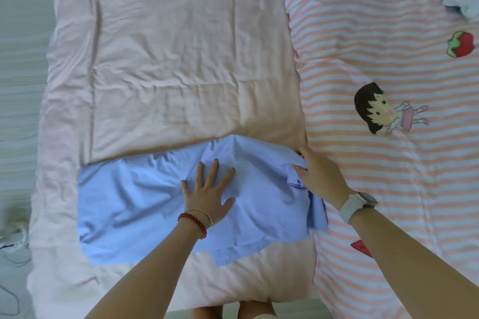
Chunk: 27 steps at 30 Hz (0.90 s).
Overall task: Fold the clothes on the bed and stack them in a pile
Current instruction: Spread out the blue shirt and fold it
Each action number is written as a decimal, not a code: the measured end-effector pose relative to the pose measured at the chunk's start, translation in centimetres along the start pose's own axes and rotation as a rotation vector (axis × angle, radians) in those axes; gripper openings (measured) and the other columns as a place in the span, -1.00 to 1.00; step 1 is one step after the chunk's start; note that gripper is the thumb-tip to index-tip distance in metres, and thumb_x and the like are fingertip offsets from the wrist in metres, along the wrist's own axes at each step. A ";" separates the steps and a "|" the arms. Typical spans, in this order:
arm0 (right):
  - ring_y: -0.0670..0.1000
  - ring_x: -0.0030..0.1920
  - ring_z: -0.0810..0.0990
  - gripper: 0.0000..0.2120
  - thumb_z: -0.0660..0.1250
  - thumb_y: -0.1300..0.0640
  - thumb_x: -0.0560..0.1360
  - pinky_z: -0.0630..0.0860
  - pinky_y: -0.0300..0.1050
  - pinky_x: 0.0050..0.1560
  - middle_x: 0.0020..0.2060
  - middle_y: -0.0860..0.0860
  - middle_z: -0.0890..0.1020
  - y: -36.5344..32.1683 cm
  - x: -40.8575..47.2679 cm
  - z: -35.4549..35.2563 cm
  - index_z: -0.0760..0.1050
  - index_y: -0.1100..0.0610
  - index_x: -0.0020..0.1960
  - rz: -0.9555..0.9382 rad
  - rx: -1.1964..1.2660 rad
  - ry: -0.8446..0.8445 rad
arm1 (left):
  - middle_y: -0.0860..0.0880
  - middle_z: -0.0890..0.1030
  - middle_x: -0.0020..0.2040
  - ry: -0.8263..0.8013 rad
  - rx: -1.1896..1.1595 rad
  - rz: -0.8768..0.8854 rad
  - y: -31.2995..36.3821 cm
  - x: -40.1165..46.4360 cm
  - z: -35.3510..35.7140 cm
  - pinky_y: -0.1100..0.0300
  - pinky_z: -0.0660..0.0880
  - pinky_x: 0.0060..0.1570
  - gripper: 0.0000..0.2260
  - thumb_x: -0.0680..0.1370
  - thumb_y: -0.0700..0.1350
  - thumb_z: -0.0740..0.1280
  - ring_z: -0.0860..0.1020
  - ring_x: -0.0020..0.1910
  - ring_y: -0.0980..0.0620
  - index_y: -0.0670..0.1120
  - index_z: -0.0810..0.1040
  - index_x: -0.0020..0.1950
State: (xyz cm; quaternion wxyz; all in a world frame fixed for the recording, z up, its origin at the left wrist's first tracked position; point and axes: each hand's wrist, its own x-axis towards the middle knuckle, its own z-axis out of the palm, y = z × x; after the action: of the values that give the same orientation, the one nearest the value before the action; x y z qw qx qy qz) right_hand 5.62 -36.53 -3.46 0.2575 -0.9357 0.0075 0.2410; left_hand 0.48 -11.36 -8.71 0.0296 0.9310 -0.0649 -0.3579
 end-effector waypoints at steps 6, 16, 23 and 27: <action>0.05 0.00 0.54 -0.82 0.22 0.20 0.57 0.44 -0.37 -0.15 -0.01 0.02 0.57 -3.9 -0.7 -3.1 0.44 0.11 0.17 0.007 0.482 -0.130 | 0.00 0.03 0.54 0.115 -0.557 -0.028 0.1 -1.3 -2.9 -0.02 0.02 0.42 -0.59 0.59 0.01 0.21 -0.09 0.52 -0.02 0.09 0.28 0.44; 0.15 0.02 0.52 -0.72 0.10 0.16 0.60 0.48 0.05 0.07 -0.14 0.03 0.47 -22.7 -2.1 5.2 0.31 0.24 0.27 -0.083 0.411 -0.333 | 0.01 0.62 0.08 0.034 -2.073 -0.403 -11.1 -10.4 -3.3 0.09 0.49 -0.01 -0.72 0.58 0.09 0.15 0.59 0.05 0.05 0.01 0.57 0.11; 0.11 0.02 0.53 -0.62 0.11 0.25 0.59 0.39 -0.04 0.15 0.09 0.20 0.60 -30.4 -2.5 16.1 0.28 0.25 0.40 -0.205 0.306 -0.336 | -0.02 0.61 -0.02 0.051 -2.185 -0.558 -20.5 -11.7 1.0 0.09 0.47 -0.06 -0.63 0.57 0.20 0.10 0.55 -0.05 -0.01 -0.04 0.53 0.06; 0.20 0.09 0.54 -0.70 0.19 0.41 0.49 0.44 0.07 0.10 0.05 0.17 0.60 -26.7 -4.6 16.6 0.49 0.28 0.19 -0.159 0.216 0.118 | -0.03 0.61 -0.05 0.043 -1.861 -0.413 -21.0 -10.7 1.1 0.19 0.46 -0.05 -0.78 0.59 0.01 0.22 0.55 -0.09 0.02 -0.11 0.54 0.06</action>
State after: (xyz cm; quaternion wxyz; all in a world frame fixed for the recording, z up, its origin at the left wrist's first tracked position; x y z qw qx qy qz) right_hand -2.19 -5.77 -1.07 0.3739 -0.9128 -0.0257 0.1620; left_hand -6.01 10.96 -4.61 0.6960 0.5336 0.4121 -0.2471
